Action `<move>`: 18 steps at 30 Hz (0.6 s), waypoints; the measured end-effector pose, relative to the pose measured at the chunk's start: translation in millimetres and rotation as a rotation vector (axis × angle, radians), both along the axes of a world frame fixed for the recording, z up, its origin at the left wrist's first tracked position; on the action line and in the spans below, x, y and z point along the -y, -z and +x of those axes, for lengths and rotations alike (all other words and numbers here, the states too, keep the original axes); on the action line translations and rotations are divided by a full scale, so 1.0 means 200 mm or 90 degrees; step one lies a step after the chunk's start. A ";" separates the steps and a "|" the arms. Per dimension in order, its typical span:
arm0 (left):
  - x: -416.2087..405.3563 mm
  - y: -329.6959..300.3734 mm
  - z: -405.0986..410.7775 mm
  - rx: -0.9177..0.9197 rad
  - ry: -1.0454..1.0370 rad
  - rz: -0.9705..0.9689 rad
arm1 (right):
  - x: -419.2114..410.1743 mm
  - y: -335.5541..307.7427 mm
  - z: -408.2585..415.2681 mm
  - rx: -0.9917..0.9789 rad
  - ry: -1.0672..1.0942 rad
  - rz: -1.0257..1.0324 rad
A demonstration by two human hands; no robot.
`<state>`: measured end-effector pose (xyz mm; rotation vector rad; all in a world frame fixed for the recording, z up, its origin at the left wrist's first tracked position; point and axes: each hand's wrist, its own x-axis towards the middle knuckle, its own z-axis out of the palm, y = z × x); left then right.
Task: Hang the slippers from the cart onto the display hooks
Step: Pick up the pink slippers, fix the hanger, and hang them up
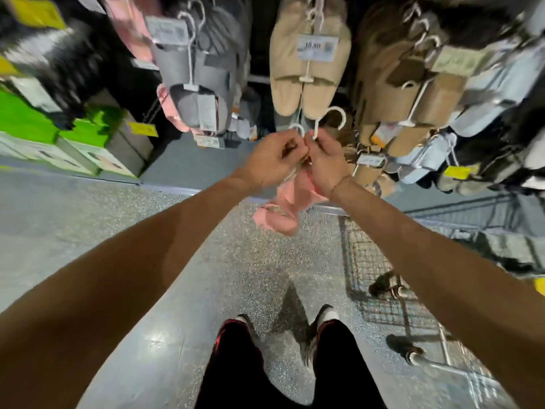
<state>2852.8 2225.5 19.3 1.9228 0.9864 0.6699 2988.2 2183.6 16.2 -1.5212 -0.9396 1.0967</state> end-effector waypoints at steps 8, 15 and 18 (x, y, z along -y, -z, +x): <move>0.09 -0.49 -0.16 0.051 -0.145 0.041 | -0.15 -0.62 -0.10 0.065 -0.048 -0.030; 0.21 -0.55 -0.29 0.025 -0.339 0.214 | -0.14 -1.02 -0.18 0.078 -0.100 -0.041; 0.25 -0.51 -0.34 0.025 -0.535 0.116 | -0.19 -1.18 -0.18 0.079 -0.102 -0.003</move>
